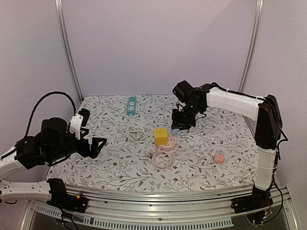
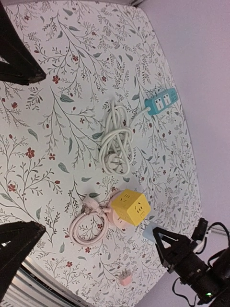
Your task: Insert the plug
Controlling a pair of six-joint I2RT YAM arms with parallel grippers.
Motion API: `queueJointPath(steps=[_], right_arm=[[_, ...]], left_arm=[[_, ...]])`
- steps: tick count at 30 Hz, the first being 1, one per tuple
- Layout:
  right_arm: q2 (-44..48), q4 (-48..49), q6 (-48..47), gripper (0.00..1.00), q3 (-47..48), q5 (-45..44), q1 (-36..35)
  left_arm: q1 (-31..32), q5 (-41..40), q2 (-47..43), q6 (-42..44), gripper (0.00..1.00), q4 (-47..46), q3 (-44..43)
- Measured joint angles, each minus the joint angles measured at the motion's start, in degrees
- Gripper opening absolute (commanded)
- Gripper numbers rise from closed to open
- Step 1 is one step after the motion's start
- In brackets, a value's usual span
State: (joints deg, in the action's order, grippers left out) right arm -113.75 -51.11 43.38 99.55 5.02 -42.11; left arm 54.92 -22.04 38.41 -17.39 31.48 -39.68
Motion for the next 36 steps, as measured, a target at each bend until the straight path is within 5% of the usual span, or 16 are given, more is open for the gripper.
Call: queueJointPath(steps=[36], right_arm=[[-5.57, 7.52, 0.92, 0.0, -3.63, 1.64, 1.16]], left_arm=[[4.42, -7.23, -6.32, 1.29, 0.99, 0.76, 1.92]])
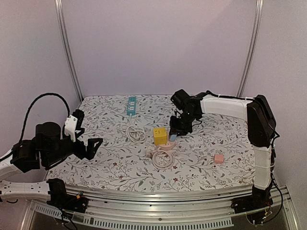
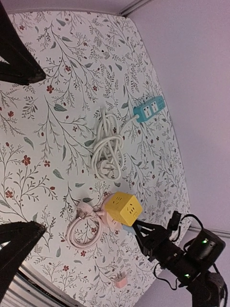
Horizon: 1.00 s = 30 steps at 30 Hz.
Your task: Insert the plug
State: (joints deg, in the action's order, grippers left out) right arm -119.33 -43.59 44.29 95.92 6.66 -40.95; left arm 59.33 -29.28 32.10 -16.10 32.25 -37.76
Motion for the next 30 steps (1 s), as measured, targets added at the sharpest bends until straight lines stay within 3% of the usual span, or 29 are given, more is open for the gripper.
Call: queueJointPath(steps=[30], right_arm=[[2.86, 0.83, 0.76, 0.0, -1.92, 1.05, 0.63]], left_arm=[[2.86, -3.17, -0.63, -0.07, 0.99, 0.02, 0.22]])
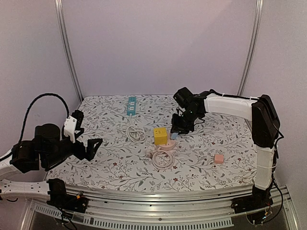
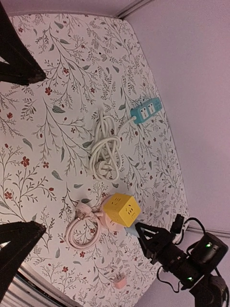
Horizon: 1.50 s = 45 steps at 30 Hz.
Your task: Insert the plug
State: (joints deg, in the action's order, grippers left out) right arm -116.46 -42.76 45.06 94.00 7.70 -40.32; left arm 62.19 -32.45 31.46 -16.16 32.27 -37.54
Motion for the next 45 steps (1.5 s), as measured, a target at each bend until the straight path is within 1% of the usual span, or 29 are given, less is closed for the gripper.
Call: queueJointPath(steps=[12, 25, 28, 32, 45], right_arm=[[-2.78, 2.78, 0.39, 0.0, 0.24, 0.83, 0.76], [-2.8, 2.78, 0.09, 0.0, 0.15, 1.27, 0.96], [-3.58, 0.55, -0.44, 0.0, 1.9, 0.22, 0.42], [-6.29, -3.74, -0.85, 0.0, 7.02, -2.32, -0.81], [-12.44, -13.66, -0.26, 0.0, 18.12, -13.92, -5.14]], left_arm=[[0.44, -0.5, -0.33, 0.0, 0.99, 0.0, 0.02], [0.55, -1.29, -0.39, 0.0, 1.0, 0.0, 0.02], [0.55, -1.31, -0.37, 0.0, 0.99, 0.0, 0.02], [0.57, -1.31, -0.37, 0.0, 0.99, 0.0, 0.04], [0.66, -1.6, -0.37, -0.02, 0.99, 0.0, 0.13]])
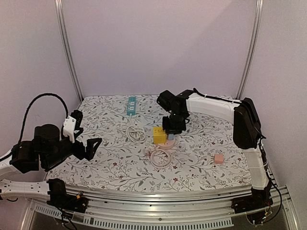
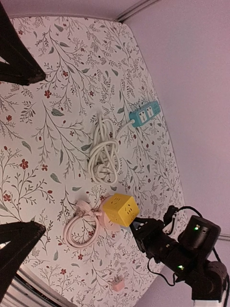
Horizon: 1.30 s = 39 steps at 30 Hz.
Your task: Insert the plug
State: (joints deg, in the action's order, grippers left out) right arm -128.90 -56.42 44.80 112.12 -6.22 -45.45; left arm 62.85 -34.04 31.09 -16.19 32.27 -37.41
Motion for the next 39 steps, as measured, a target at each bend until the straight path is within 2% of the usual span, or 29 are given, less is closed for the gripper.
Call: queueJointPath(steps=[6, 19, 35, 39], right_arm=[[-3.43, -4.0, 0.37, 0.0, 4.31, -3.58, -1.25], [-4.35, -5.07, 0.44, 0.0, 5.57, -3.96, -1.42], [-3.61, -4.5, 0.09, 0.38, 5.09, -2.93, -1.25], [-3.54, -5.42, -0.09, 0.43, 4.74, -2.14, -0.94]], left_arm=[[0.0, -0.15, 0.0, 0.0, 0.99, 0.0, 0.09], [0.0, -1.05, 0.0, -0.2, 1.0, 0.0, 0.24], [0.02, -1.38, 0.07, -0.37, 1.0, 0.0, 0.44], [0.02, -1.38, 0.09, -0.37, 0.99, 0.0, 0.46]])
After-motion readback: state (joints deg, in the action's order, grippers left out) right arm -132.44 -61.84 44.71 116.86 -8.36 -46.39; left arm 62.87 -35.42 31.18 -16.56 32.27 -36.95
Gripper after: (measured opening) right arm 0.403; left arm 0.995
